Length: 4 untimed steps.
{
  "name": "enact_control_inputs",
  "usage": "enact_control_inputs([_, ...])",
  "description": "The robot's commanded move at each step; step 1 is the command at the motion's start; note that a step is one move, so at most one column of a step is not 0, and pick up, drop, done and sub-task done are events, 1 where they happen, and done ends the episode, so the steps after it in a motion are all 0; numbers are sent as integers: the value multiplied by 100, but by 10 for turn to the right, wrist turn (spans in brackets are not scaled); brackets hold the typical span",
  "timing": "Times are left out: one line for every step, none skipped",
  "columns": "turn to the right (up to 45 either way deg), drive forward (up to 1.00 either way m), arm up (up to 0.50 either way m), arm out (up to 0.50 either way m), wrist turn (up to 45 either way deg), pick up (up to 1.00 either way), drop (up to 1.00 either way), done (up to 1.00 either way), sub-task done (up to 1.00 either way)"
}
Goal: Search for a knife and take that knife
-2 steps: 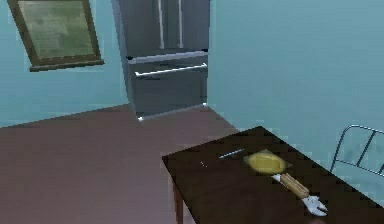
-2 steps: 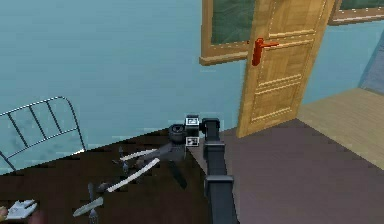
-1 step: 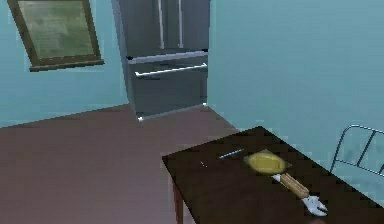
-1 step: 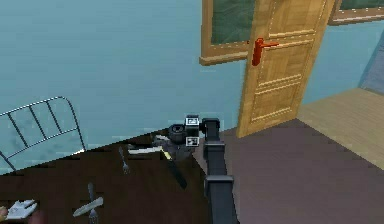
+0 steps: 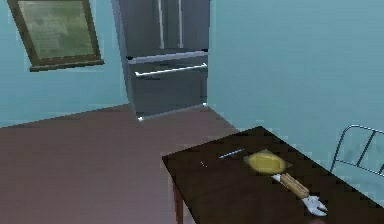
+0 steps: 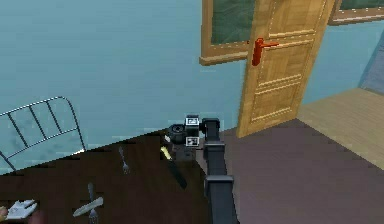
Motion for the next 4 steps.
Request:
enact_control_inputs([0, 0, -30, 0, 0, 0, 0, 0, 0])
enact_control_inputs([0, 0, 0, 0, 0, 100, 0, 0, 0])
enact_control_inputs([0, 0, 10, 0, 0, 0, 0, 0, 0])
enact_control_inputs([0, 0, 0, 0, 0, 0, 0, 100, 0])
